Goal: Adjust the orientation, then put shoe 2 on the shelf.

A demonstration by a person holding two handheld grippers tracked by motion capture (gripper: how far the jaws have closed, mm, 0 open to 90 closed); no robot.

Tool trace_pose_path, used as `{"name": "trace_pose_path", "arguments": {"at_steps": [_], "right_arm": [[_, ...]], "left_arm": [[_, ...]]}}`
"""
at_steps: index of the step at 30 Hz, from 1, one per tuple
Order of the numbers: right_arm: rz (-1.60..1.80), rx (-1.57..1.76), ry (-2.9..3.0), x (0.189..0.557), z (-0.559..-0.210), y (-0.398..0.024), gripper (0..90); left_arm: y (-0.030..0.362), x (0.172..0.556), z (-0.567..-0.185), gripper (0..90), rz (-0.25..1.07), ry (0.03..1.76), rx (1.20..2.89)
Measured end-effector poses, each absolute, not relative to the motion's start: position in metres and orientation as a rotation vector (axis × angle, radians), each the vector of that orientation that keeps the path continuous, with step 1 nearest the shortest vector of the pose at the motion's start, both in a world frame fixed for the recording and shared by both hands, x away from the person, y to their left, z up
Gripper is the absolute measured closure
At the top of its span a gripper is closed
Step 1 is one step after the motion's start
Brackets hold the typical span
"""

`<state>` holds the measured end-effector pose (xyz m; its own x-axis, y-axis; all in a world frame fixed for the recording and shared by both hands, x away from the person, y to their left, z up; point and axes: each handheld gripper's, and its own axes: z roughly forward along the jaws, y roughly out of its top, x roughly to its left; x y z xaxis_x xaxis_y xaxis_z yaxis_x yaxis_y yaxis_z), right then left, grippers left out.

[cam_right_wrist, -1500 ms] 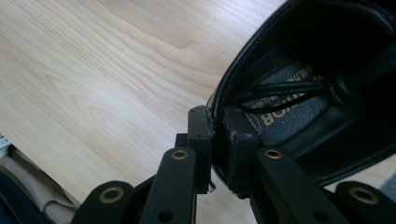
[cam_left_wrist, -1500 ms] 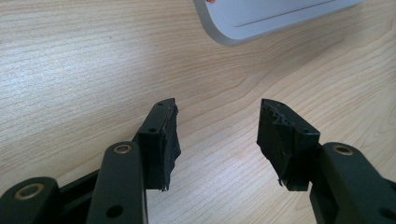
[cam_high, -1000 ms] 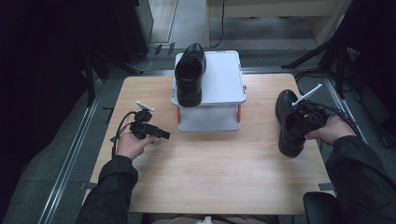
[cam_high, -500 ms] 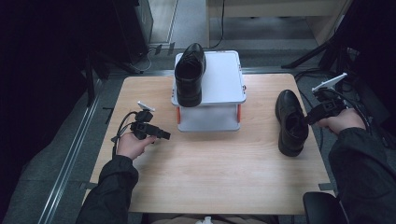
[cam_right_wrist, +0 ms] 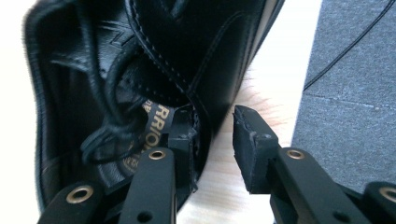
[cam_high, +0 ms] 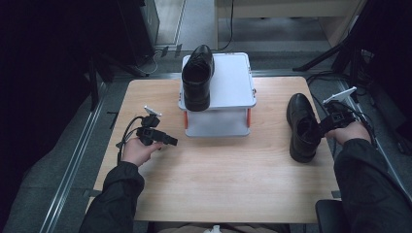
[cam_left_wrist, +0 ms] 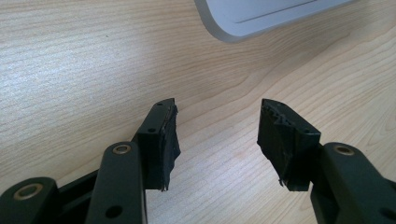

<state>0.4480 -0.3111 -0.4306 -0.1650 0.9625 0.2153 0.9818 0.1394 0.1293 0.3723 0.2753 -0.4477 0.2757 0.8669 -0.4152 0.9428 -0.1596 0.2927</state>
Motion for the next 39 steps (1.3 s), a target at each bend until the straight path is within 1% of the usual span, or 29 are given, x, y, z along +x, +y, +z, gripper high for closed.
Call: {"name": "trace_pose_path", "arguments": {"at_steps": [4, 6, 19, 24, 30, 39], "right_arm": [[-0.341, -1.994, -2.304, 0.452, -0.441, -0.308, 71.4], [-0.344, -2.01, -2.271, 0.455, -0.445, -0.309, 75.1], [-0.315, -2.09, -2.149, 0.462, -0.443, -0.313, 83.3], [-0.304, -2.144, -2.152, 0.466, -0.437, -0.315, 86.8], [-0.297, -2.155, -2.086, 0.472, -0.431, -0.312, 86.9], [-0.329, -2.128, -2.057, 0.487, -0.402, -0.296, 86.8]], "left_arm": [[0.277, 0.372, -0.447, 46.9, -0.204, 1.622, 2.055], [0.277, 0.372, -0.448, 47.0, -0.206, 1.625, 2.058], [0.278, 0.373, -0.449, 47.1, -0.198, 1.627, 2.063], [0.278, 0.373, -0.449, 47.1, -0.198, 1.628, 2.064], [0.277, 0.373, -0.449, 47.2, -0.199, 1.63, 2.064], [0.28, 0.373, -0.449, 47.2, -0.213, 1.63, 2.045]]}}
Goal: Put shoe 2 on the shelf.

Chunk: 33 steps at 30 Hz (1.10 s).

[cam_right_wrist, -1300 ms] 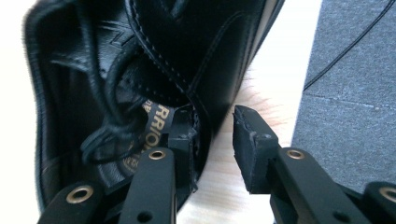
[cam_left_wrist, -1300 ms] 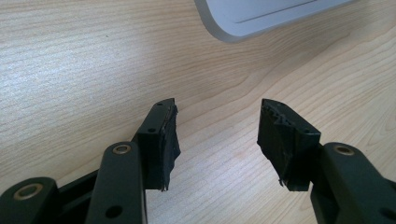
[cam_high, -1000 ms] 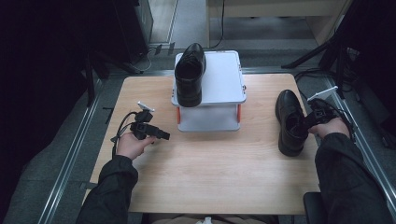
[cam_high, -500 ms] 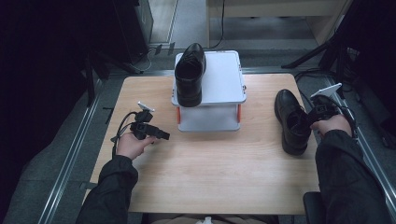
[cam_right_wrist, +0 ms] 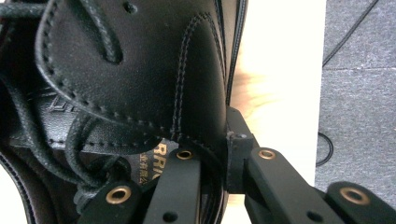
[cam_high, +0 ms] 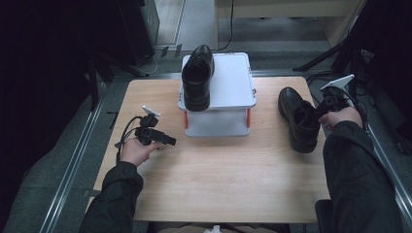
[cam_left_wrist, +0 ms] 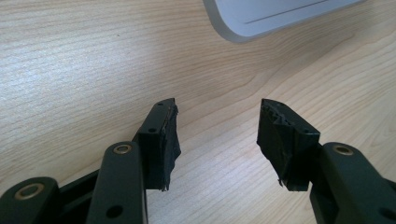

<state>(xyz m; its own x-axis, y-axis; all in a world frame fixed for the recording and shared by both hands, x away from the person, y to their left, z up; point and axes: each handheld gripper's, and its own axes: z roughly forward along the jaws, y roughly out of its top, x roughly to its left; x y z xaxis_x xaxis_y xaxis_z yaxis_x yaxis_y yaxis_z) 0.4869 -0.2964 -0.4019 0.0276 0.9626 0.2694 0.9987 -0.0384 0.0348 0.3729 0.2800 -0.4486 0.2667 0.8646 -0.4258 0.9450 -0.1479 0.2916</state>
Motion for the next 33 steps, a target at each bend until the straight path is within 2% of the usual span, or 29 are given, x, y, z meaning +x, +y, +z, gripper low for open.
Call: {"name": "trace_pose_path", "arguments": {"at_steps": [16, 33], "right_arm": [[-0.459, -2.134, -2.076, 0.516, -0.305, -0.252, 86.8], [-0.59, -2.08, -2.091, 0.532, -0.237, -0.199, 86.7]], "left_arm": [[0.279, 0.373, -0.449, 47.3, -0.215, 1.618, 2.059], [0.275, 0.372, -0.449, 47.4, -0.223, 1.602, 2.075]]}}
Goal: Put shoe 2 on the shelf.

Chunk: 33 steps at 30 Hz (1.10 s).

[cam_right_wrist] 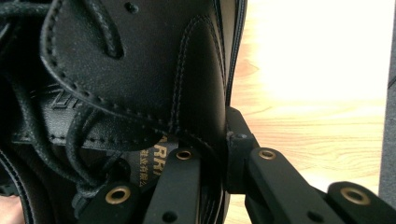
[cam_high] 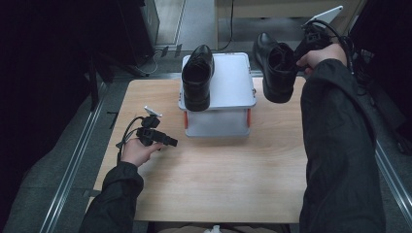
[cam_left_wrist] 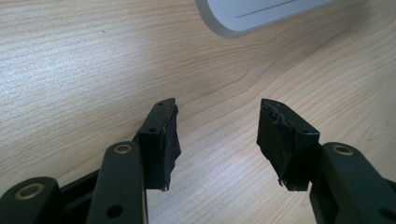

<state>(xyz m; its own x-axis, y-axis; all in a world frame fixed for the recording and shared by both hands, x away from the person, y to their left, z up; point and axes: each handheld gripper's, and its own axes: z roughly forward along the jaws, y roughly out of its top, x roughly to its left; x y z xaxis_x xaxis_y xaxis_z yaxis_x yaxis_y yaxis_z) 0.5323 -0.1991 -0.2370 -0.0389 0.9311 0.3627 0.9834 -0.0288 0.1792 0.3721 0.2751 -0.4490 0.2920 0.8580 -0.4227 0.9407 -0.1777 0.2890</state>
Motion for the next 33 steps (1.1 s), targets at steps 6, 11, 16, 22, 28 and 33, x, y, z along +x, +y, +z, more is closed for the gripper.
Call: {"name": "trace_pose_path", "arguments": {"at_steps": [6, 11, 16, 22, 28, 33], "right_arm": [[-0.589, -2.065, -2.113, 0.537, -0.235, -0.168, 86.5], [-0.575, -2.035, -2.137, 0.541, -0.238, -0.139, 86.5], [-0.555, -2.004, -2.165, 0.545, -0.246, -0.119, 86.5], [-0.521, -1.988, -2.185, 0.547, -0.253, -0.101, 86.4], [-0.483, -1.956, -2.235, 0.546, -0.259, -0.086, 86.4], [-0.473, -1.966, -2.241, 0.544, -0.262, -0.08, 85.9]], "left_arm": [[0.276, 0.372, -0.45, 47.4, -0.229, 1.606, 2.072], [0.275, 0.372, -0.449, 47.5, -0.237, 1.596, 2.066], [0.276, 0.372, -0.449, 47.5, -0.242, 1.596, 2.068], [0.276, 0.373, -0.449, 47.5, -0.238, 1.591, 2.066], [0.278, 0.372, -0.448, 47.5, -0.237, 1.595, 2.06], [0.277, 0.373, -0.449, 47.5, -0.234, 1.598, 2.056]]}}
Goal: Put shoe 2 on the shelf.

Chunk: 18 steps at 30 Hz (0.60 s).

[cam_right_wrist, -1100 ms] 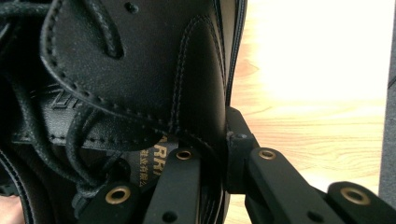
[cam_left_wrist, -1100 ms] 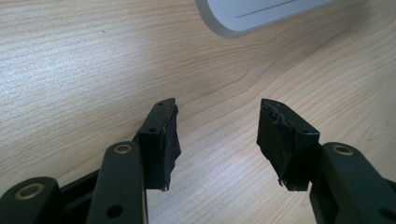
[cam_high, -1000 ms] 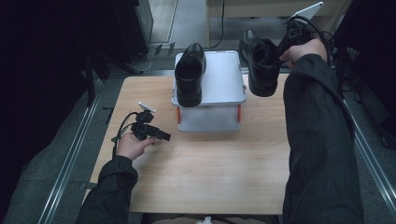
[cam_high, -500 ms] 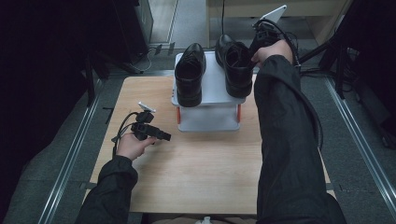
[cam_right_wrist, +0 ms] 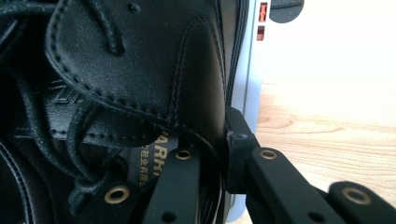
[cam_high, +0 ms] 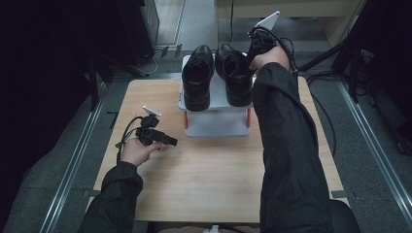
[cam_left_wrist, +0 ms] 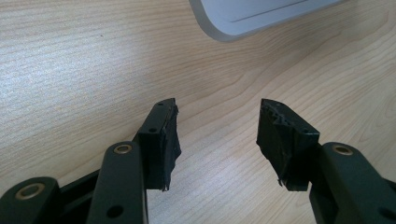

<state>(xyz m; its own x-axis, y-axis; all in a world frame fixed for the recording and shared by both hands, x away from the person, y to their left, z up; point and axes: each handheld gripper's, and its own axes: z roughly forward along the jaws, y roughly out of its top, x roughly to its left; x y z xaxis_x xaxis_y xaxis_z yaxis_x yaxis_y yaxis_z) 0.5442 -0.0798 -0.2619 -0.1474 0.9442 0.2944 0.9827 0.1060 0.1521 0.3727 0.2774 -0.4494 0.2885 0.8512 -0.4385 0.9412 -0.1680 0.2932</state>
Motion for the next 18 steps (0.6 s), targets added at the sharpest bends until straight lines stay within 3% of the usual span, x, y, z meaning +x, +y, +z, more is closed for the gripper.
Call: {"name": "trace_pose_path", "arguments": {"at_steps": [18], "right_arm": [[-0.47, -1.883, -2.272, 0.534, -0.262, -0.066, 79.2]], "left_arm": [[0.278, 0.373, -0.449, 47.4, -0.237, 1.6, 2.06]]}}
